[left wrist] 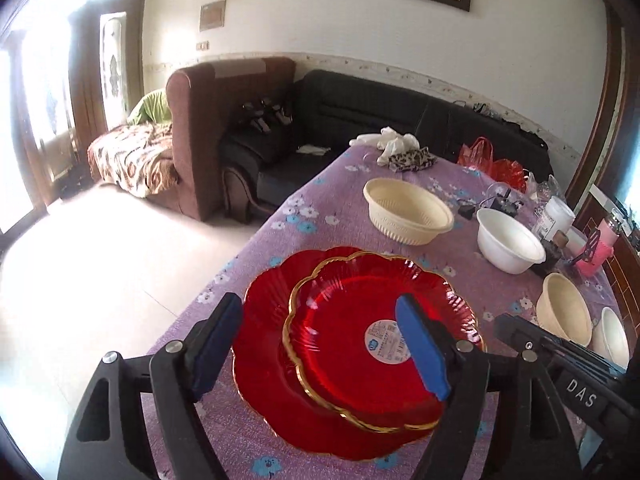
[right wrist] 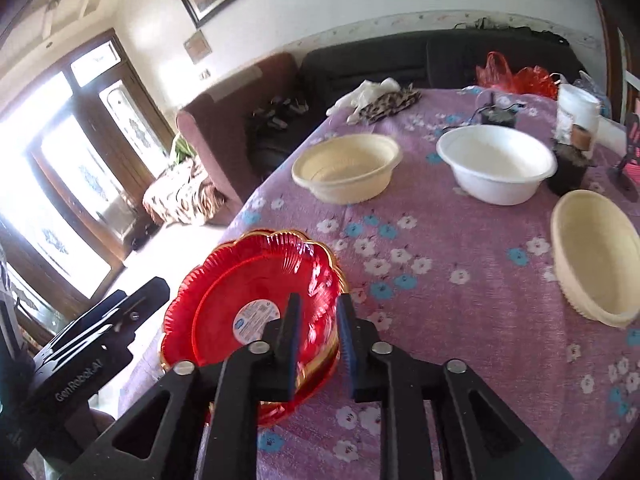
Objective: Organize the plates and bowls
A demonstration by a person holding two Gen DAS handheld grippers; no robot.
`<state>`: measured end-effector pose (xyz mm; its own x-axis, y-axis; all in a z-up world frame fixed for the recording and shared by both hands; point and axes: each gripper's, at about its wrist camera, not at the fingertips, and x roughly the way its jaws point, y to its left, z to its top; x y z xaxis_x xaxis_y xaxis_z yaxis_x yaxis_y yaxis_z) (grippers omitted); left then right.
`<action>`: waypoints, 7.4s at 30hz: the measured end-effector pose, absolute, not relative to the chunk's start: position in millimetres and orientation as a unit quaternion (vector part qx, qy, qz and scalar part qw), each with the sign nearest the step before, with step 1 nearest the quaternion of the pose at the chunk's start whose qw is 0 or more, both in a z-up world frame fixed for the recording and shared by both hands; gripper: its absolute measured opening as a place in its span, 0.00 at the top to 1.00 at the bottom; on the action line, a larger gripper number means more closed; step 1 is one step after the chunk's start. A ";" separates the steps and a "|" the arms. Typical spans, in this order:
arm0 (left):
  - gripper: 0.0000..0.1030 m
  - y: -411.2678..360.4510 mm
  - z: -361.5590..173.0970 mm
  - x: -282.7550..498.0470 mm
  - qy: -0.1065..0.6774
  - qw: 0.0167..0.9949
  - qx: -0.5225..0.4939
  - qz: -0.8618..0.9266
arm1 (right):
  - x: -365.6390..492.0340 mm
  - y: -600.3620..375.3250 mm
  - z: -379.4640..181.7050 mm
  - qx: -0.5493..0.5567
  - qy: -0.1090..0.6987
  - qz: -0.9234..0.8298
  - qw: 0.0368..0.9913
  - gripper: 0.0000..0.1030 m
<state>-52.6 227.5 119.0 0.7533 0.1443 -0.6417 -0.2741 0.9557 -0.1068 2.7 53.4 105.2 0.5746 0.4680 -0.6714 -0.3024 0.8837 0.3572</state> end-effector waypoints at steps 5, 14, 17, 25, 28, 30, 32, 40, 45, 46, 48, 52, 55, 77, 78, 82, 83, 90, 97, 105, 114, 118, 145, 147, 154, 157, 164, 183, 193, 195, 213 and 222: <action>0.24 214.8 135.4 -100.2 0.299 0.944 -0.080 0.112 | -20.0 29.6 115.2 0.095 0.375 0.202 0.900 0.76; 0.23 255.2 182.9 -312.5 0.271 0.917 -0.086 0.279 | -85.9 30.3 134.1 0.064 0.232 0.311 0.920 0.53; 0.17 259.4 203.3 -400.3 0.233 0.887 -0.119 0.381 | -106.0 42.1 120.5 0.040 0.232 0.352 0.906 0.52; 0.13 224.3 224.7 -556.9 0.155 0.826 -0.185 0.509 | -163.6 65.5 98.3 -0.054 0.167 0.370 0.912 0.52; 0.13 204.6 231.8 -566.5 0.144 0.833 -0.176 0.504 | -177.0 69.5 95.2 -0.080 0.145 0.369 0.915 0.50; 0.12 189.7 238.8 -559.3 0.140 0.841 -0.153 0.499 | -181.2 70.1 91.8 -0.094 0.139 0.364 0.916 0.48; 0.11 175.3 248.9 -555.8 0.124 0.853 -0.138 0.488 | -183.0 70.5 88.1 -0.104 0.131 0.357 0.919 0.48; 0.06 115.7 251.6 -499.4 0.134 0.890 -0.026 0.435 | -184.4 66.2 84.5 -0.116 0.120 0.339 0.926 0.36; 0.06 91.5 235.0 -485.5 0.146 0.896 0.024 0.418 | -180.9 63.9 84.9 -0.112 0.129 0.339 0.925 0.32; 0.06 90.5 231.7 -483.3 0.148 0.898 0.025 0.414 | -179.0 62.9 84.5 -0.111 0.133 0.338 0.925 0.31; 0.06 93.7 225.7 -481.5 0.154 0.899 0.021 0.410 | -176.9 61.6 84.1 -0.109 0.139 0.338 0.924 0.29; 0.06 105.7 216.7 -481.3 0.164 0.898 0.007 0.407 | -168.5 58.0 81.5 -0.101 0.161 0.337 0.922 0.26; 0.06 117.5 211.0 -487.5 0.164 0.896 -0.009 0.413 | -160.3 54.0 78.9 -0.091 0.182 0.335 0.920 0.24; 0.06 186.5 173.2 -427.8 0.228 0.893 -0.038 0.387 | -120.2 47.4 61.0 -0.050 0.294 0.333 0.895 0.23; 0.06 185.9 174.7 -416.3 0.228 0.899 -0.035 0.373 | -120.2 47.6 61.1 -0.050 0.294 0.333 0.894 0.23; 0.06 179.4 173.6 -353.9 0.232 0.931 -0.032 0.279 | -125.5 42.5 68.8 -0.043 0.271 0.322 0.906 0.23; 0.06 174.5 173.0 -332.1 0.235 0.938 -0.029 0.252 | -128.4 39.2 74.5 -0.039 0.261 0.314 0.912 0.23; 0.06 99.3 175.4 -204.6 0.236 0.970 -0.012 0.058 | -144.0 -89.7 90.5 0.093 0.306 0.207 0.925 0.23; 0.06 22.0 124.9 -92.9 0.335 0.937 -0.038 -0.092 | -139.4 -252.6 86.3 0.132 0.333 -0.002 0.934 0.24; 0.06 -3.9 88.1 25.4 0.417 0.893 -0.104 -0.131 | -62.3 -250.3 102.8 0.188 0.351 0.067 0.915 0.24; 0.48 6.1 67.2 105.1 0.462 0.867 -0.155 -0.105 | 16.2 -209.9 69.6 0.221 0.416 0.053 0.880 0.44; 0.48 -4.1 62.6 120.8 0.462 0.871 -0.135 -0.102 | 29.0 -204.2 55.6 0.222 0.427 0.029 0.876 0.44; 0.84 -18.2 65.3 83.7 0.458 0.877 -0.104 -0.100 | 12.0 -177.0 76.9 0.207 0.366 0.031 0.907 0.78; 0.84 -5.8 76.9 69.1 0.444 0.884 -0.113 -0.098 | 4.1 -165.4 88.1 0.201 0.357 0.042 0.911 0.78; 0.84 52.1 104.8 22.2 0.406 0.901 -0.135 -0.071 | -15.4 -105.1 116.8 0.172 0.344 0.092 0.918 0.78; 0.84 84.7 110.2 8.4 0.395 0.905 -0.150 -0.052 | -21.8 -73.0 121.4 0.161 0.345 0.116 0.918 0.78; 0.84 136.7 112.1 -11.8 0.386 0.904 -0.179 -0.026 | -37.3 -16.6 127.8 0.125 0.344 0.141 0.920 0.78; 0.81 212.1 101.3 -35.8 0.379 0.898 -0.224 0.024 | -20.5 67.6 122.6 0.060 0.377 0.182 0.906 0.78; 0.81 253.7 71.3 -31.1 0.412 0.875 -0.248 0.049 | -2.0 103.5 89.3 0.060 0.425 0.198 0.881 0.78; 0.81 253.9 70.3 -30.2 0.412 0.876 -0.247 0.047 | -1.2 103.7 88.3 0.059 0.426 0.195 0.882 0.78; 0.36 245.3 91.2 -38.4 0.378 0.894 -0.236 0.041 | -2.7 90.4 91.1 0.077 0.401 0.182 0.895 0.68; 0.34 234.5 124.1 -67.5 0.308 0.922 -0.228 0.049 | -22.3 67.7 109.8 0.080 0.364 0.177 0.911 0.59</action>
